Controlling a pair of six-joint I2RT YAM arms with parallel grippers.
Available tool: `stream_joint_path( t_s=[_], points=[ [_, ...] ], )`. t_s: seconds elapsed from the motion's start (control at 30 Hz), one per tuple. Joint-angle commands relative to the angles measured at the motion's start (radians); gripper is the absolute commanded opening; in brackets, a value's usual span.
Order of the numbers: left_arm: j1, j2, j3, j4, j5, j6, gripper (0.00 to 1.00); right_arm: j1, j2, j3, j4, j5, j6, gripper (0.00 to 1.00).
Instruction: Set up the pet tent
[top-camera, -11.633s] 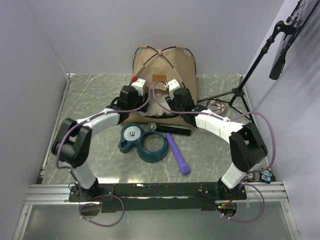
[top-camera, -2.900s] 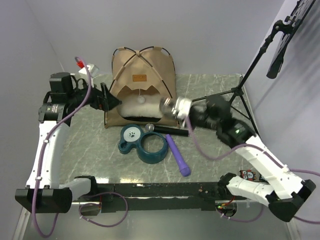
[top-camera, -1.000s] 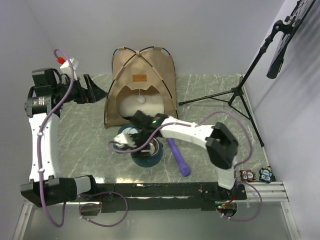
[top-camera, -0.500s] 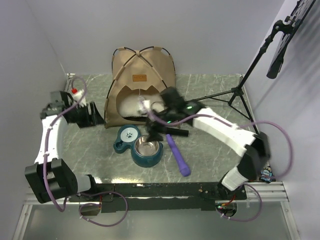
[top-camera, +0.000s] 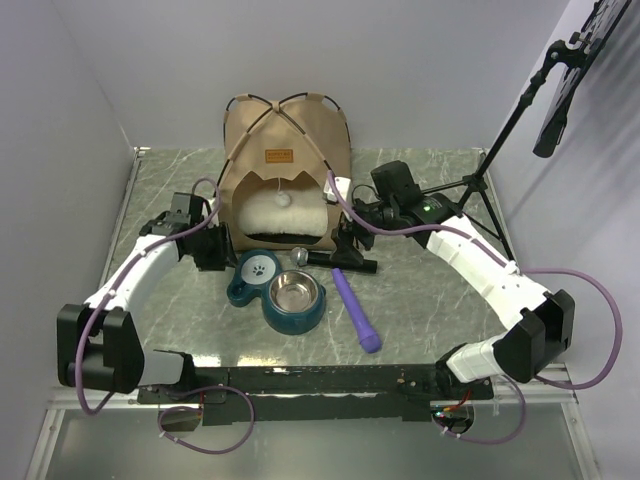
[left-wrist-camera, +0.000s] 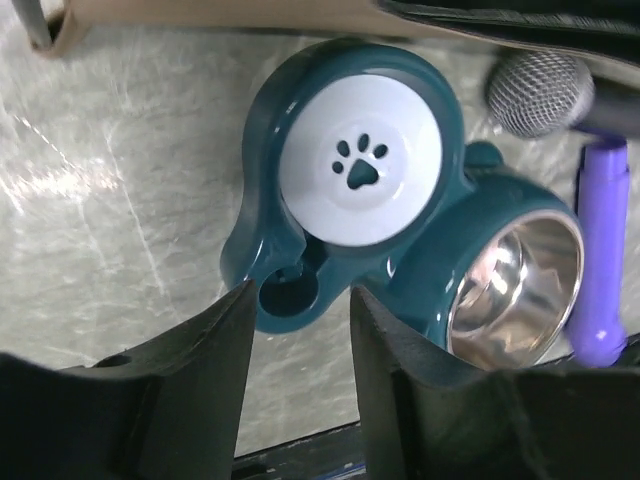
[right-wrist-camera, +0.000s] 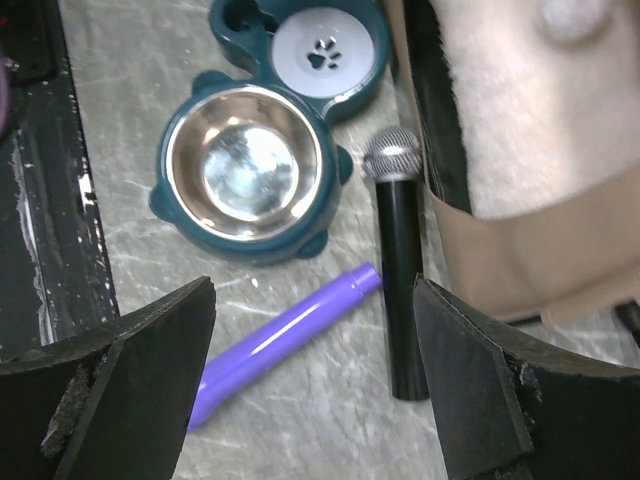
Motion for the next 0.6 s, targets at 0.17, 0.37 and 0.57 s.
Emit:
stream_joint_path(
  t_s=[0.17, 0.37, 0.57],
  points=[
    [0.0, -0.023, -0.215, 0.055, 0.059, -0.208, 0.45, -0.038, -0.044, -0.026, 0.005, 0.014, 0.025, 0.87],
    [-0.019, 0.016, -0.211, 0.047, -0.017, -0.248, 0.41, -0.058, -0.022, -0.025, 0.028, 0.003, 0.054, 0.88],
    [-0.002, 0.087, -0.191, 0.061, -0.033, -0.251, 0.45, -0.067, -0.002, -0.006, 0.005, -0.011, 0.053, 0.88]
  ],
)
